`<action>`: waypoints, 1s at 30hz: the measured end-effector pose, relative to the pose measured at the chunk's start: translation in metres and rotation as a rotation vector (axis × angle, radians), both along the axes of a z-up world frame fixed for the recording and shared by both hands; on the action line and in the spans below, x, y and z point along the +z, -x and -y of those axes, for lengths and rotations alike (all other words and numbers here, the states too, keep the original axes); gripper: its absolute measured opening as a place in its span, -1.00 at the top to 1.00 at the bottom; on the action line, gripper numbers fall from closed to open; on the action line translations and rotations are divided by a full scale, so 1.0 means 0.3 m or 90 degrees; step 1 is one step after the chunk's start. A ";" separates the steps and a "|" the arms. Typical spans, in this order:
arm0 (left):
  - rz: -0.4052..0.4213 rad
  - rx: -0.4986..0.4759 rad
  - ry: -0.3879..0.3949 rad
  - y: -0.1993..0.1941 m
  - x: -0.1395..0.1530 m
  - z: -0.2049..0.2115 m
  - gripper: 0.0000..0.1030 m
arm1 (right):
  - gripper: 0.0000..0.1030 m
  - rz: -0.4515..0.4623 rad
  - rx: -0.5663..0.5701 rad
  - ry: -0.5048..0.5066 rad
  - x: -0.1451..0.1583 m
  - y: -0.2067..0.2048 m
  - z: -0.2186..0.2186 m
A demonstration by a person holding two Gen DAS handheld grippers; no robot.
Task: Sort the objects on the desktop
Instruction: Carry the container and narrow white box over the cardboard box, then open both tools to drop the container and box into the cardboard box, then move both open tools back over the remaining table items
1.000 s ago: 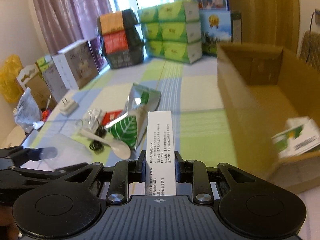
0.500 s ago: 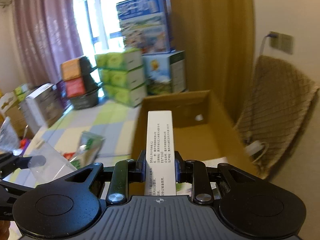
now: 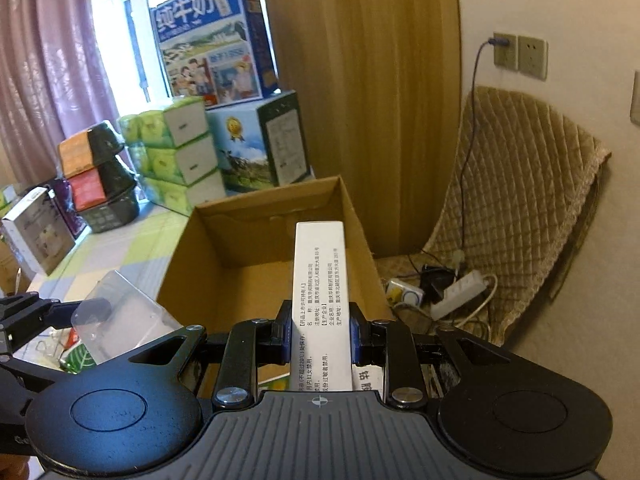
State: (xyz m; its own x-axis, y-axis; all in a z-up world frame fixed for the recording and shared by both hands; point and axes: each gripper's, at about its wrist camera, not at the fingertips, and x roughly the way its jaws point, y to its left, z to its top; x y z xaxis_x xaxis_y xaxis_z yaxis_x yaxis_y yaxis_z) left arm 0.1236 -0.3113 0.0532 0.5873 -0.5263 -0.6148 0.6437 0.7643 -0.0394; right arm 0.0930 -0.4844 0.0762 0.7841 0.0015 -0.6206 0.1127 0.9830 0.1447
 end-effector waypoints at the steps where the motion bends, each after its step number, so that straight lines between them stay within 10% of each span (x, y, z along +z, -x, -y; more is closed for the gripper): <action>1: -0.006 -0.002 -0.001 -0.007 -0.007 0.012 -0.63 | 0.55 -0.001 -0.003 -0.001 -0.005 -0.005 0.012; 20: -0.007 0.100 0.015 -0.016 0.048 -0.263 -0.73 | 0.55 0.018 0.043 -0.006 0.003 -0.076 -0.067; 24: -0.009 0.130 0.011 0.008 0.048 -0.359 -0.73 | -0.05 0.036 0.040 -0.014 0.028 -0.092 -0.101; 30: -0.009 0.185 0.002 0.038 0.048 -0.513 -0.74 | -0.08 0.054 0.053 -0.018 0.060 -0.055 -0.144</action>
State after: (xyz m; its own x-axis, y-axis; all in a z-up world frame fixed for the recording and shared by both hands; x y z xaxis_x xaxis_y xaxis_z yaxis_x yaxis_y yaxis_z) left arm 0.1122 -0.1575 0.0675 0.7052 -0.3393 -0.6226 0.3970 0.9165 -0.0498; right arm 0.1096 -0.4411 0.0943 0.8305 0.0846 -0.5505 0.0177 0.9839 0.1780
